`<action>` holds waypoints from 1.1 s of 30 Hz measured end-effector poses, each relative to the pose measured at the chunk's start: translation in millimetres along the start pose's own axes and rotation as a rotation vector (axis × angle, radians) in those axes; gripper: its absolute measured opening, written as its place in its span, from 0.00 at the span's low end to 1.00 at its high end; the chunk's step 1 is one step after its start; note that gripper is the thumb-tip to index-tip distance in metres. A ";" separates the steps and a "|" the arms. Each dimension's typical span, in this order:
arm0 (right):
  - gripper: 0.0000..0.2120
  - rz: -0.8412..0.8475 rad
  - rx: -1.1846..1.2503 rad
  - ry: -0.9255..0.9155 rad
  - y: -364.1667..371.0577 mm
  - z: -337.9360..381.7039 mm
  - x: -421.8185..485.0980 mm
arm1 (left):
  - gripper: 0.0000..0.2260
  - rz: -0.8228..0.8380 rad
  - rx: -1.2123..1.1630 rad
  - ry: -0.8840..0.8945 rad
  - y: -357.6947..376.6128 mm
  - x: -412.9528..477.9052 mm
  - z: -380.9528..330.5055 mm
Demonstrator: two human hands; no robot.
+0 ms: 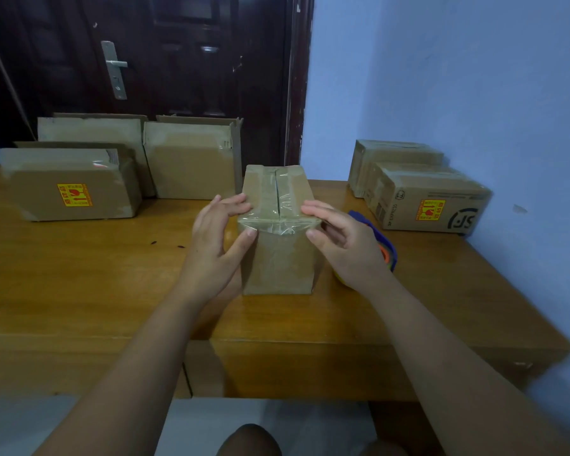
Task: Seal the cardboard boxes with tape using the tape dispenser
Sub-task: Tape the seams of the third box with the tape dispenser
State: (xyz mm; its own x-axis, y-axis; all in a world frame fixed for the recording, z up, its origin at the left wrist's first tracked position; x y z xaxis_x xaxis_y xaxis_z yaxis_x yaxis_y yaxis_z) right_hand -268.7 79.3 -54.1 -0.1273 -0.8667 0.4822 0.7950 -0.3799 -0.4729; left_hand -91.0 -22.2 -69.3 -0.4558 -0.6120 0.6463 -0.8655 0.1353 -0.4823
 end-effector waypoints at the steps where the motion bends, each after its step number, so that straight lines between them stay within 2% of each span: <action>1: 0.16 0.017 0.005 0.002 -0.8 -0.4 0.0 | 0.18 0.019 -0.024 -0.016 -1.2 -0.9 0.0; 4: 0.15 0.045 0.042 0.008 -2.8 4.4 0.7 | 0.19 0.049 -0.189 -0.115 -3.1 -2.7 -6.1; 7: 0.21 0.033 0.115 0.043 -4.7 9.6 3.4 | 0.23 -0.026 -0.385 -0.287 -2.6 2.1 -17.2; 8: 0.22 0.020 0.128 0.050 -6.0 10.9 4.2 | 0.21 -0.041 -0.392 -0.311 -2.3 3.9 -19.9; 11: 0.15 -0.008 0.118 0.048 -6.7 11.6 7.4 | 0.07 -0.064 -0.366 -0.308 -1.1 4.5 -21.0; 12: 0.11 -0.006 0.122 0.050 -6.9 10.7 8.0 | 0.05 -0.066 -0.363 -0.300 -1.2 4.1 -20.3; 14: 0.11 0.010 0.147 0.065 -7.3 7.6 7.9 | 0.03 -0.073 -0.353 -0.280 -1.0 2.8 -19.3; 17: 0.14 0.037 0.175 0.088 -8.6 4.6 7.5 | 0.03 -0.058 -0.339 -0.247 -1.2 0.9 -15.1; 24: 0.16 0.081 0.143 0.089 -10.8 2.3 6.8 | 0.13 0.033 -0.294 -0.199 -4.7 -4.3 -4.3; 33: 0.15 -0.056 -0.081 -0.001 -0.8 0.9 0.3 | 0.13 -0.010 -0.131 -0.152 -0.7 -7.5 -15.5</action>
State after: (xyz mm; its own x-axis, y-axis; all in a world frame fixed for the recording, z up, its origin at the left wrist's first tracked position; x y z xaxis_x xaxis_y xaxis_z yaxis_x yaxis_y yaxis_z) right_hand -268.9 79.7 -52.9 -0.1700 -0.8431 0.5102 0.7358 -0.4530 -0.5034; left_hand -90.2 -5.5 -64.6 -0.4185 -0.7233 0.5493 -0.8942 0.2222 -0.3887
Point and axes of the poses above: each hand's wrist, its own x-axis towards the middle knuckle, its own y-axis out of the palm, z = x × y, the point moved 4 cm from there along x, towards the middle knuckle, and after that the axes turned 4 degrees about z, right-handed, at the moved point
